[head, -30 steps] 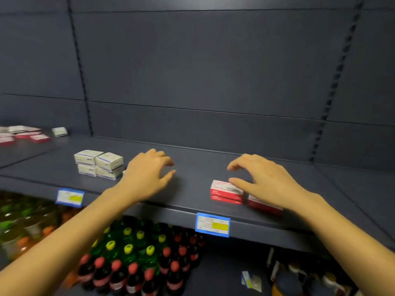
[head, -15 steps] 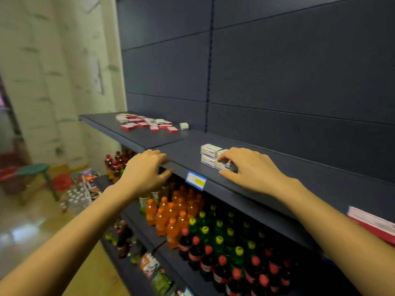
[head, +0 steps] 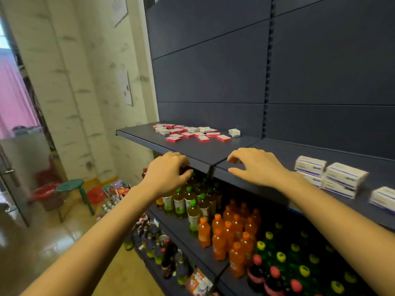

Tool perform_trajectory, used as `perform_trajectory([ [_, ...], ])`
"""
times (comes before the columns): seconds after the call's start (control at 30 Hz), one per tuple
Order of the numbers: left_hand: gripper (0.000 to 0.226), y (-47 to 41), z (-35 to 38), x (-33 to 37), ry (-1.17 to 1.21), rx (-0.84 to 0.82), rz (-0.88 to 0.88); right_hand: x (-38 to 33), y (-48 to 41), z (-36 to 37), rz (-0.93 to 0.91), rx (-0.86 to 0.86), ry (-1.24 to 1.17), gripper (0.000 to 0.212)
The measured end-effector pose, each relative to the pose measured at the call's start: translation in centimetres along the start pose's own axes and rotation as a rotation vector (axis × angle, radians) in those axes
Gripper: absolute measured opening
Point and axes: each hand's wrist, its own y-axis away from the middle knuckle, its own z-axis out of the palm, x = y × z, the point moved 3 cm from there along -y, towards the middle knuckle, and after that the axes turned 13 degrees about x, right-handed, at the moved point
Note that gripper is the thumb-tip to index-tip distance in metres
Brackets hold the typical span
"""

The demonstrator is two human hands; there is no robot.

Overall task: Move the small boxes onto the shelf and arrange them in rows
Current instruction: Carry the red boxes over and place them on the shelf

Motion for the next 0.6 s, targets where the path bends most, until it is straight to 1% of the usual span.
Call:
perform_trajectory([
  [0.13,0.031,-0.9,1.3,-5.2,0.036,-0.008,0.021,-2.1,-4.0,3.2,0.039,-0.019,-0.002,0.033],
  [0.27,0.031,-2.5,3.1,-9.4,0.058,-0.015,0.008,-2.6,-7.5,6.0,0.041,-0.033,0.034,0.032],
  [0.5,0.034,-6.7,8.0,-15.3,0.103,-0.02,-0.026,-1.4,-14.4,10.8,0.086,-0.053,0.066,0.032],
  [0.6,0.034,-9.3,10.3,-17.7,0.117,-0.005,-0.019,0.1,-17.9,13.0,0.126,-0.066,0.131,0.032],
])
